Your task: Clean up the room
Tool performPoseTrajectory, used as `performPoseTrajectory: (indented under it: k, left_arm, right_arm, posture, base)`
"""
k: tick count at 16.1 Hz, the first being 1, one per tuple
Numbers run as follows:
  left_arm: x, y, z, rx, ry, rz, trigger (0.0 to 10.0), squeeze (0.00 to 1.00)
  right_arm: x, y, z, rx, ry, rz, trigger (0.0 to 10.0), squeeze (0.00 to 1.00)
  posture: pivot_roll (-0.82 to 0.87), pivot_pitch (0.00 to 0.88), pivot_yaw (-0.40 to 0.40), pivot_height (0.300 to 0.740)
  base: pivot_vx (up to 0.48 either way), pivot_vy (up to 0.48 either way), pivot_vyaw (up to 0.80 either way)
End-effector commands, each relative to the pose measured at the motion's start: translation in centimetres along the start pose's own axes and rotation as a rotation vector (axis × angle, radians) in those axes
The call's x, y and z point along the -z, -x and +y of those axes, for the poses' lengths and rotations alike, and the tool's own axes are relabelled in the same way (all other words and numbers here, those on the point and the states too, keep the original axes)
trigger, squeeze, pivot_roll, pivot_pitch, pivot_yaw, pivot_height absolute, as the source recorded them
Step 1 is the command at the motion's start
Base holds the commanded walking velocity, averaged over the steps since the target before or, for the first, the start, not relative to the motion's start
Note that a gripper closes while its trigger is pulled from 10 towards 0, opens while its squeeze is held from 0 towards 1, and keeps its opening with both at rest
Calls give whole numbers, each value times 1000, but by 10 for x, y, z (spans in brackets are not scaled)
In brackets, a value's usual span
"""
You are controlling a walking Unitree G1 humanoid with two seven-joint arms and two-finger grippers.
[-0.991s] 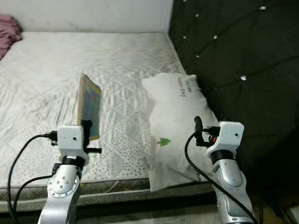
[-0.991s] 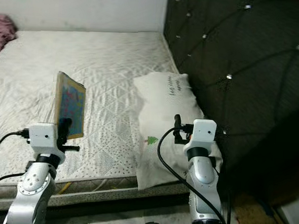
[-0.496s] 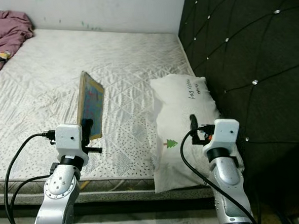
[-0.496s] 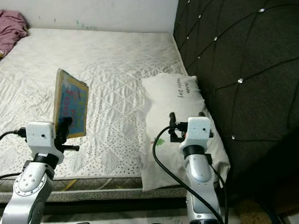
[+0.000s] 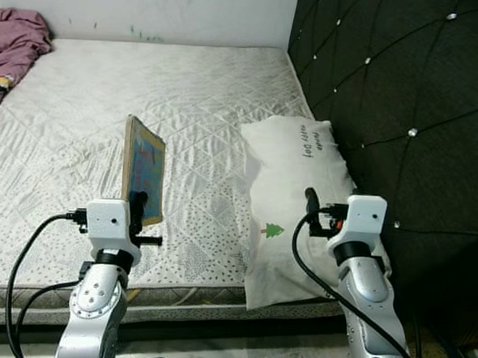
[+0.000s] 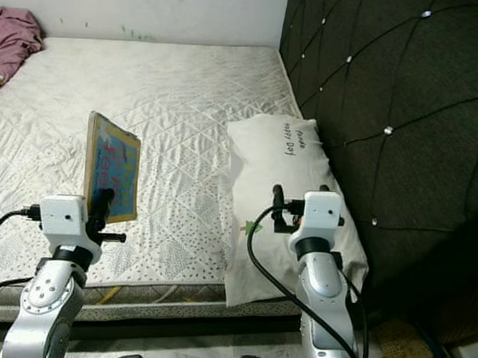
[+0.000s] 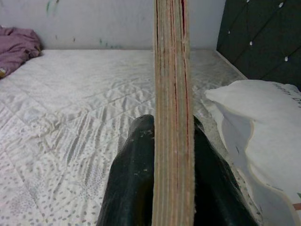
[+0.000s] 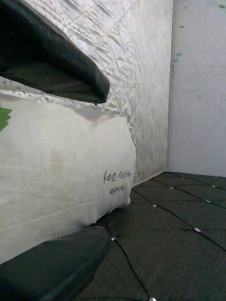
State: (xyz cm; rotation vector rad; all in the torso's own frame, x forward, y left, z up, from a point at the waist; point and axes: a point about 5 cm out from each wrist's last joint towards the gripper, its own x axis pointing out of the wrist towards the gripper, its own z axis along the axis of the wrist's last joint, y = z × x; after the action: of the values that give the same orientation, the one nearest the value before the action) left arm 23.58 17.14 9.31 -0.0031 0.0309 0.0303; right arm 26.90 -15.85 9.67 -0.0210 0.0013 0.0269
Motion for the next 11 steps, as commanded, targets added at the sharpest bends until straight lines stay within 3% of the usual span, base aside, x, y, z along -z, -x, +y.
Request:
performPoseTrajectory:
  k: [1,6,11]
  left_arm:
    - [-13,1,2,-18,5,-57,10000,0]
    - [-13,1,2,-19,12,-53,10000,0]
    - [-12,0,2,-28,15,-48,10000,0]
  right_arm:
    - [-4,1,-2,-1,-4,-4,10000,0]
    - [-3,1,-2,-19,-4,2,10000,0]
    - [-4,0,-1,-33,-3,1,10000,0]
  posture:
    - [2,70,-7,740]
    - [0,70,-11,740]
    - [-3,71,-15,680]
  base:
    - [0,0,0]
    - [0,0,0]
    - [0,0,0]
